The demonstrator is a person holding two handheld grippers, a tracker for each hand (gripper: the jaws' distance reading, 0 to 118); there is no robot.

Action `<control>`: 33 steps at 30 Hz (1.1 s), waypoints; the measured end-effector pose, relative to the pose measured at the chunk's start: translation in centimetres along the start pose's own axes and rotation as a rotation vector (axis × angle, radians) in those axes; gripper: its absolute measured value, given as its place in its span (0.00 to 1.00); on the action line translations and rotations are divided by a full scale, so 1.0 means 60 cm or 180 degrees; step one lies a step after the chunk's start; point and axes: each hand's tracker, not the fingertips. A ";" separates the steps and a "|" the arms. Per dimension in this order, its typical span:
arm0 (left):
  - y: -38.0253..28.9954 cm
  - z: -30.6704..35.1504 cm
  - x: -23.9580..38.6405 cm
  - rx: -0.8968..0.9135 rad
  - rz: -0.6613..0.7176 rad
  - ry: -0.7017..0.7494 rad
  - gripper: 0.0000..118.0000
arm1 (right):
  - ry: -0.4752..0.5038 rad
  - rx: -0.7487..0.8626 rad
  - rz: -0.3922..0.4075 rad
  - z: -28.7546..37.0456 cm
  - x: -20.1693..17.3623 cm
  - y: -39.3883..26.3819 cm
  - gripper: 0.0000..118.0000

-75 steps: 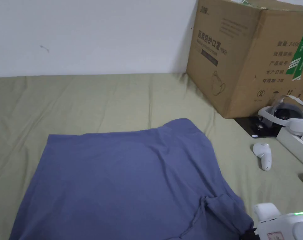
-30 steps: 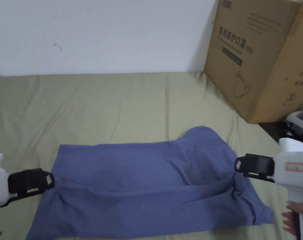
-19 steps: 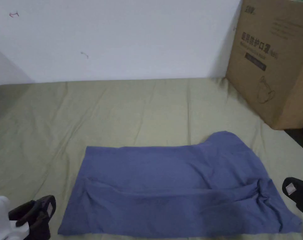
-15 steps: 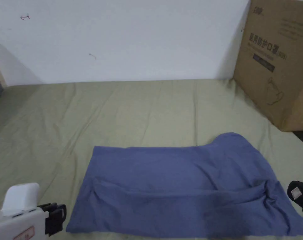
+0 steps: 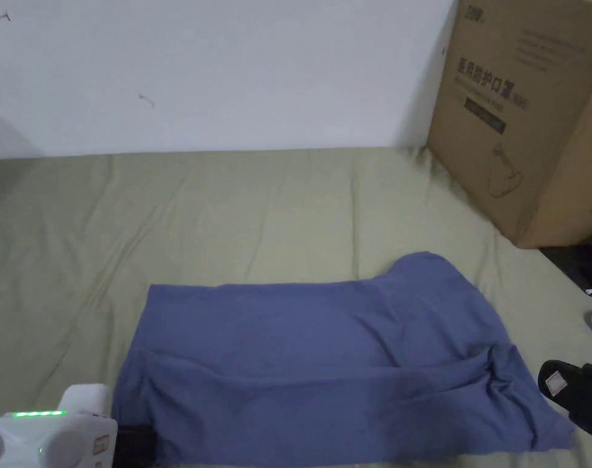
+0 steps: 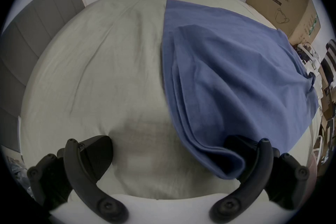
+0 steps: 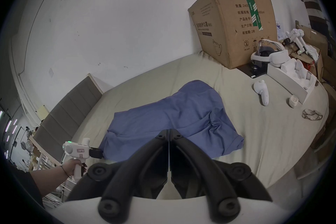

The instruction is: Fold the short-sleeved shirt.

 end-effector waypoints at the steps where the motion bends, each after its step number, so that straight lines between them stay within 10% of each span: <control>1: -0.002 0.020 0.006 0.0074 -0.0010 -0.0001 0.86 | -0.0032 -0.0012 0.0009 -0.002 0.004 -0.003 0.01; 4: -0.020 0.043 0.023 0.0441 -0.0386 0.0010 0.12 | -0.0080 -0.0055 0.0005 -0.013 0.023 -0.001 0.01; 11: -0.014 0.084 0.016 0.0557 -0.0031 -0.0255 0.06 | -0.0376 -0.0594 -0.0333 -0.100 0.128 0.032 0.06; 14: -0.004 0.134 0.009 0.0662 -0.0072 -0.0252 0.06 | -0.0469 -0.1238 -0.0471 -0.168 0.178 0.040 0.95; 15: -0.004 0.146 0.013 0.0688 -0.0079 -0.0247 0.05 | -0.0517 -0.1316 -0.0523 -0.188 0.195 0.036 0.99; 21: 0.007 0.168 0.023 0.0690 -0.0148 -0.0186 0.05 | -0.0898 -0.1874 -0.0663 -0.286 0.278 0.005 0.89; 23: 0.003 0.164 0.027 0.0635 -0.0169 -0.0154 0.05 | -0.0922 -0.1946 -0.0754 -0.291 0.283 -0.004 0.59; 26: 0.001 0.153 0.018 0.0553 -0.0147 -0.0146 0.05 | -0.1098 -0.1923 -0.0252 -0.272 0.260 0.002 0.14; 33: 0.006 0.175 -0.003 0.0597 -0.0139 -0.0147 0.05 | -0.0844 -0.1765 0.0072 -0.203 0.227 0.035 0.08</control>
